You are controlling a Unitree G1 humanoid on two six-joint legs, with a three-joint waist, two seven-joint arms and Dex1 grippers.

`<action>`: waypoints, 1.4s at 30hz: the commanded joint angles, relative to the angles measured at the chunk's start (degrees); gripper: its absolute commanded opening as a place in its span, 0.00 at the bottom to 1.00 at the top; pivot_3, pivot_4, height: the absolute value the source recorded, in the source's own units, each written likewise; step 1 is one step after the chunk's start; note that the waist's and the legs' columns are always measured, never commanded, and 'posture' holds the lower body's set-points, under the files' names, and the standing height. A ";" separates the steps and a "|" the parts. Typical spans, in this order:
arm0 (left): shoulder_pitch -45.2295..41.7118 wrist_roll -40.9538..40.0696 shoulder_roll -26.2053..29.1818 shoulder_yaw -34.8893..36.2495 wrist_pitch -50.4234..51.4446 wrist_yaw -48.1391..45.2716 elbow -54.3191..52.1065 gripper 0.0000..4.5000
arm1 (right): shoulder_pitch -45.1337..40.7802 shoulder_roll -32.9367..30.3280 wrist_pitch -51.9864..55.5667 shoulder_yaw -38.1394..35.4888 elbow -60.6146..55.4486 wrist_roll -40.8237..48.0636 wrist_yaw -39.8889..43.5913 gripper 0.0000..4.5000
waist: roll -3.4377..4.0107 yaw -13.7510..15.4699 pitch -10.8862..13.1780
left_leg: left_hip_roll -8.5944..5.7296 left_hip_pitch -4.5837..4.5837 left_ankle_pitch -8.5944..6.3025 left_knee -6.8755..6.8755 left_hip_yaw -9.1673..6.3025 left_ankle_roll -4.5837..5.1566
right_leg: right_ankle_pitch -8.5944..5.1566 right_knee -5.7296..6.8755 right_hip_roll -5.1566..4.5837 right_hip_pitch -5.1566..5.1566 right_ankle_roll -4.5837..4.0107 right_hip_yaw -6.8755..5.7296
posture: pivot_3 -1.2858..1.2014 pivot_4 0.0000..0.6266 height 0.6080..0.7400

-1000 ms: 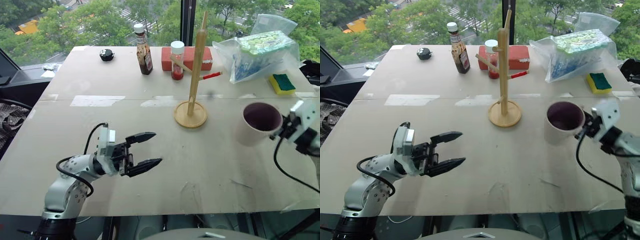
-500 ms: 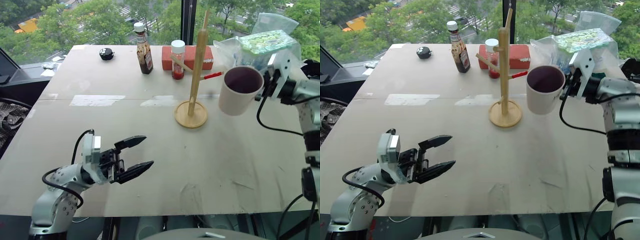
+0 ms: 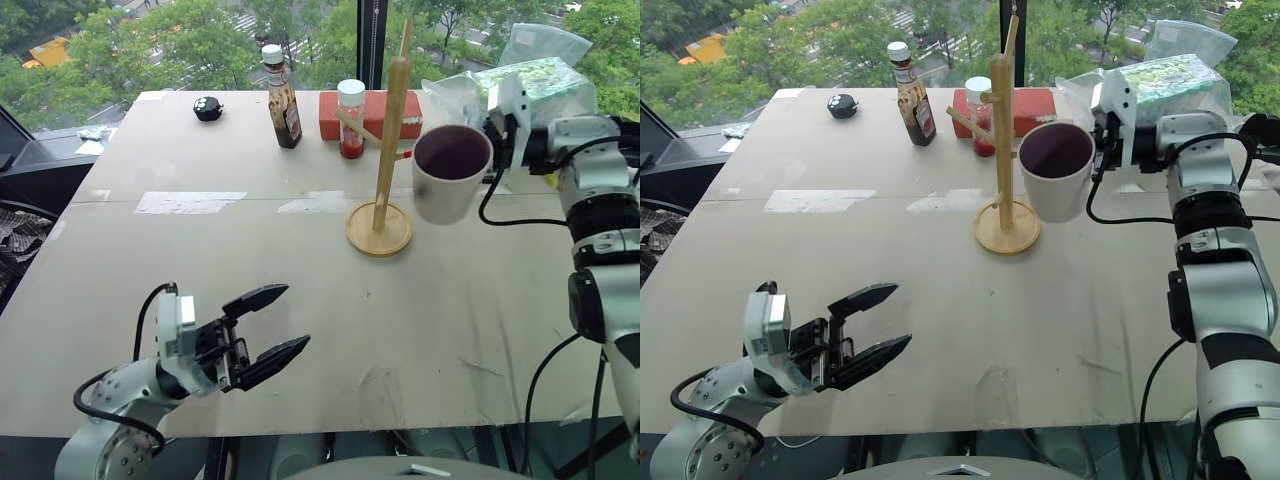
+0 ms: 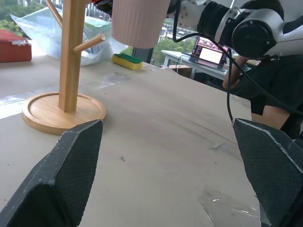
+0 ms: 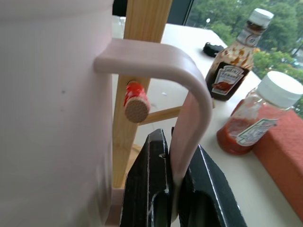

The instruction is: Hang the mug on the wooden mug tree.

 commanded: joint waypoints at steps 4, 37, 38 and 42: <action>0.00 -0.10 -0.60 -0.18 -2.20 0.15 -1.27 1.00 | -4.07 0.63 -2.43 2.11 4.87 -5.84 -2.51 0.01 | 0.04 -0.25 0.02 | 0.00 0.01 0.00 -0.01 0.00 0.00 | 0.00 0.00 0.00 0.00 -0.01 0.00 | 0.52 0.24 1.00; -2.44 -1.38 -3.31 1.23 -6.92 0.31 4.25 1.00 | 23.06 -17.51 10.11 -13.36 -21.09 2.04 -11.54 0.80 | 0.03 0.22 0.05 | -0.04 -0.03 0.00 -0.02 -0.02 0.01 | 0.00 -0.05 -0.02 0.03 0.00 -0.05 | 0.52 0.24 1.00; -2.49 -0.34 -3.22 1.44 -7.14 1.08 5.02 1.00 | 25.91 -18.27 10.77 -14.34 -22.82 2.62 -11.98 0.80 | 0.04 0.21 0.06 | -0.04 -0.03 0.00 -0.03 0.01 0.01 | 0.00 -0.07 -0.02 0.02 0.00 -0.02 | 0.52 0.24 1.00; -0.92 0.94 -0.95 2.63 -4.11 3.44 7.19 1.00 | 42.92 -20.09 13.98 -20.98 -32.52 6.09 -14.08 0.80 | -0.01 1.13 0.04 | -0.04 -0.04 0.00 -0.08 -0.02 0.01 | -0.01 -0.09 0.01 0.03 0.01 -0.03 | 0.52 0.24 1.00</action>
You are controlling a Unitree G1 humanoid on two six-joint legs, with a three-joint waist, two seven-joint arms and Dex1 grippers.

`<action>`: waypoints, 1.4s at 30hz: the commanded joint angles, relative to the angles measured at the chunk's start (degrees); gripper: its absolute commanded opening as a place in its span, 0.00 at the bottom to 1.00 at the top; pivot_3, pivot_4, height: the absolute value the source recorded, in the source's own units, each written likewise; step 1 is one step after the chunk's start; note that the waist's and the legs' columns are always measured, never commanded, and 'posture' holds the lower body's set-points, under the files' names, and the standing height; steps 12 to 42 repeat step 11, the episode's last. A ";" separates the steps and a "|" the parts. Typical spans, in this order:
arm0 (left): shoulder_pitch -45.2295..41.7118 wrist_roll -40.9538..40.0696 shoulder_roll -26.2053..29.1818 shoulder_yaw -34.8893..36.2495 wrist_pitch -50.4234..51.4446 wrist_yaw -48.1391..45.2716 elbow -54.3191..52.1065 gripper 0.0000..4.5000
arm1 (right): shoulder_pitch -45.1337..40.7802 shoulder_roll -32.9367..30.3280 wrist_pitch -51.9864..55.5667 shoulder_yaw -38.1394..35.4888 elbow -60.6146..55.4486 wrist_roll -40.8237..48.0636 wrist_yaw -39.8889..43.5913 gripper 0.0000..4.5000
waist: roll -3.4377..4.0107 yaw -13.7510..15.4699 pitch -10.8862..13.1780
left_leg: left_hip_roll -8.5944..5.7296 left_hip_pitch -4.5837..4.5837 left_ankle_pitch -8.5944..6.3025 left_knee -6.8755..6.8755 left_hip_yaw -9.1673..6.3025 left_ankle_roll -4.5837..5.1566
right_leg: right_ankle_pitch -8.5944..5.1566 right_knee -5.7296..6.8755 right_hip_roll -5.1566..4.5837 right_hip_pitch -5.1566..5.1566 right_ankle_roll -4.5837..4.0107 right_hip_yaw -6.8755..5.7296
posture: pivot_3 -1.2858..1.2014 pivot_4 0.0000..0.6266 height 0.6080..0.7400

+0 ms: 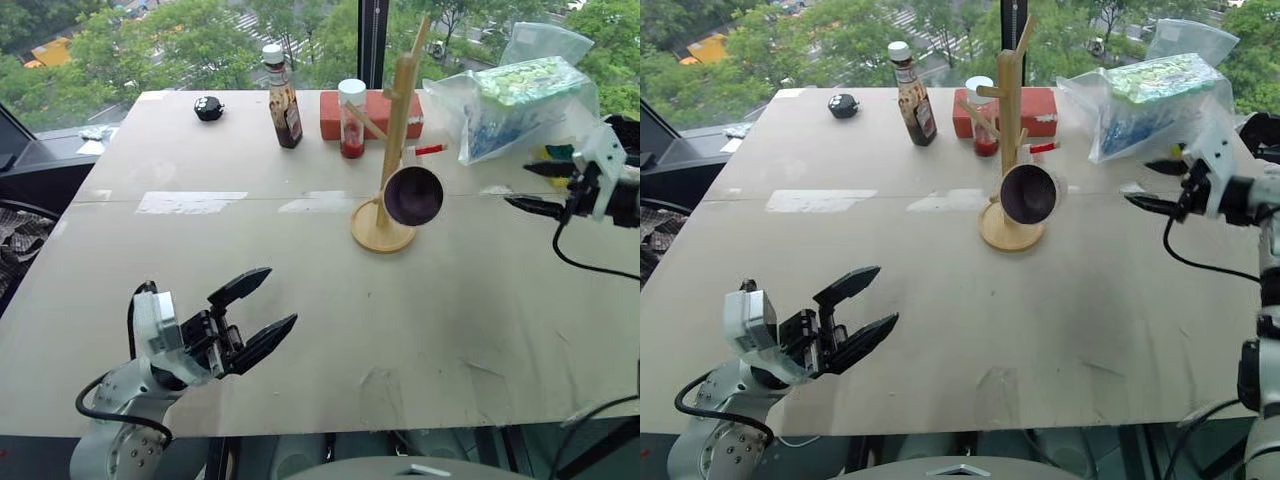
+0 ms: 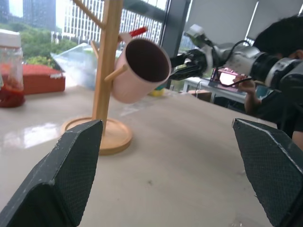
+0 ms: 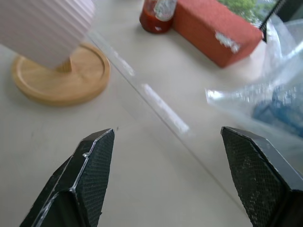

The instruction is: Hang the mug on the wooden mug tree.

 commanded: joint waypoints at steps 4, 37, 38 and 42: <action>3.23 4.65 3.97 3.61 2.14 4.06 2.86 1.00 | 26.58 0.07 3.73 -13.19 -17.55 6.55 -5.35 0.80 | 0.00 0.72 0.00 | 0.02 -0.01 -0.01 -0.02 0.01 0.01 | -0.01 -0.12 0.04 0.04 0.01 0.00 | 0.52 0.24 1.00; 2.48 8.91 4.38 1.17 3.07 7.41 3.33 1.00 | 39.15 7.17 3.42 -14.78 -26.91 7.63 -13.25 0.80 | -0.04 0.23 0.01 | 0.03 0.18 -0.14 0.03 0.08 0.24 | 0.00 -0.02 0.19 0.16 0.02 0.19 | 0.52 0.24 1.00; 2.48 8.91 4.38 1.17 3.07 7.41 3.33 1.00 | 39.15 7.17 3.42 -14.78 -26.91 7.63 -13.25 0.80 | -0.04 0.23 0.01 | 0.03 0.18 -0.14 0.03 0.08 0.24 | 0.00 -0.02 0.19 0.16 0.02 0.19 | 0.52 0.24 1.00; 2.48 8.91 4.38 1.17 3.07 7.41 3.33 1.00 | 39.15 7.17 3.42 -14.78 -26.91 7.63 -13.25 0.80 | -0.04 0.23 0.01 | 0.03 0.18 -0.14 0.03 0.08 0.24 | 0.00 -0.02 0.19 0.16 0.02 0.19 | 0.52 0.24 1.00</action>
